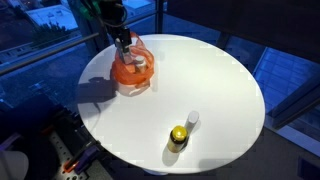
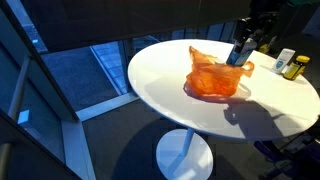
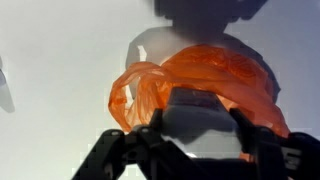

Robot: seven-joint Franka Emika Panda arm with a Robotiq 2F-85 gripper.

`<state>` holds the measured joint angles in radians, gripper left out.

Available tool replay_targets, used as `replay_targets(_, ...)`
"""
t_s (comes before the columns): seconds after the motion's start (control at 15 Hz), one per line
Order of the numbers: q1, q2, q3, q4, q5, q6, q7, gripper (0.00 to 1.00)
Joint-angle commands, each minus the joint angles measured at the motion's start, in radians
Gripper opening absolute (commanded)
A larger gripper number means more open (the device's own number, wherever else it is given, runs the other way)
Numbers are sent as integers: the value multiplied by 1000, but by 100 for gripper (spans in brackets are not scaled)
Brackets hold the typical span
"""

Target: Pick up the blue and white bottle and put it inside the plastic bag

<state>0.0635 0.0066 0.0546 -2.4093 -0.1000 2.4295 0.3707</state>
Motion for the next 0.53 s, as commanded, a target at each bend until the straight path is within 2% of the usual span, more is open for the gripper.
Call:
replay_targets(0.0,0,8,2,14,-8,3,13,43)
replay_targets(0.47,28,71,16,38,-59,48,65,43)
